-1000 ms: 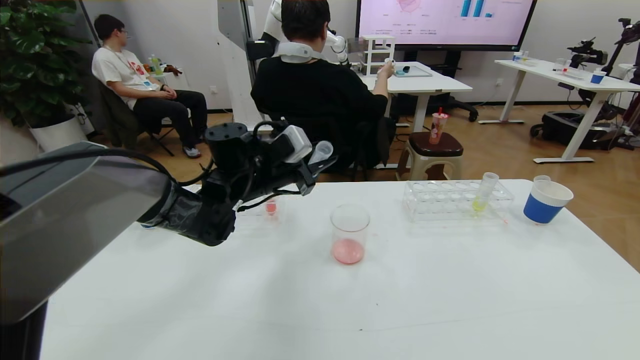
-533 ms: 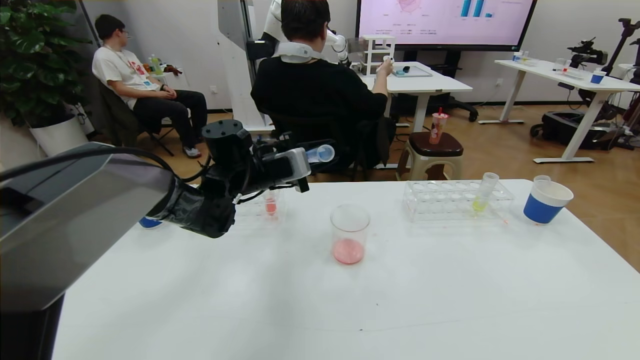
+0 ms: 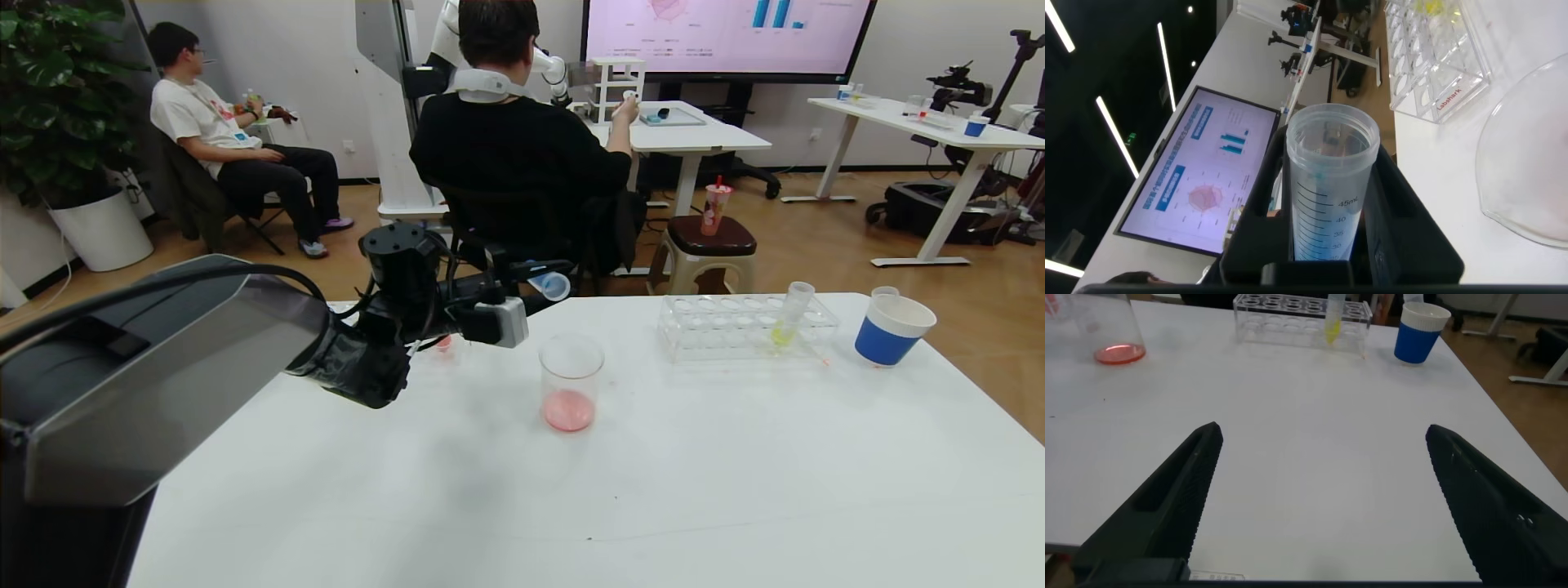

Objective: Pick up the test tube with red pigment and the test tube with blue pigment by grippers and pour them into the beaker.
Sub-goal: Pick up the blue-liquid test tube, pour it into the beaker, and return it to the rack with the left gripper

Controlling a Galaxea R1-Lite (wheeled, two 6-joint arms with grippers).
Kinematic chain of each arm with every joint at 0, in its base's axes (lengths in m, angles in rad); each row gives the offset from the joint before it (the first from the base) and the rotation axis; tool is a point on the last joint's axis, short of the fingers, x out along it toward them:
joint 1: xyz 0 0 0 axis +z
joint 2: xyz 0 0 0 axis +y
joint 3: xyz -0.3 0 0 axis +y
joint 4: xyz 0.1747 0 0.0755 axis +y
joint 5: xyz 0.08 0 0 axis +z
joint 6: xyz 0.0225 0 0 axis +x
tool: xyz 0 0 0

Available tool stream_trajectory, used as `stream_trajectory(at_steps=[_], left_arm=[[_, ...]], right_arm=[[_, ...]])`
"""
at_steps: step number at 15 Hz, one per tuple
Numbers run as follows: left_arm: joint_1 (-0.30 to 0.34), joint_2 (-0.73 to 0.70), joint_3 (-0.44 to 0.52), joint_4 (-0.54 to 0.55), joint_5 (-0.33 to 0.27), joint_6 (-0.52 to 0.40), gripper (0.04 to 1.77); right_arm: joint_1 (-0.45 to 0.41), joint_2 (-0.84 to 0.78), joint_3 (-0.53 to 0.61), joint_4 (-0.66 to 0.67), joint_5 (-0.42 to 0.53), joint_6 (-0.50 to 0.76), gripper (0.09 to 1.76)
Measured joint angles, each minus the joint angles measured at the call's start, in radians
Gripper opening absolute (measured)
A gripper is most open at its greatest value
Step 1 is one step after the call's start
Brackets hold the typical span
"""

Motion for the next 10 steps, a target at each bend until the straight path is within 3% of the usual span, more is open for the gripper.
stream_trajectory(at_steps=[10], left_arm=[[-0.025,0.041,-0.004,0.009,0.000,0.194,0.51]], right_arm=[[0.000,0.000,0.000,0.000,0.000,0.000,1.74]])
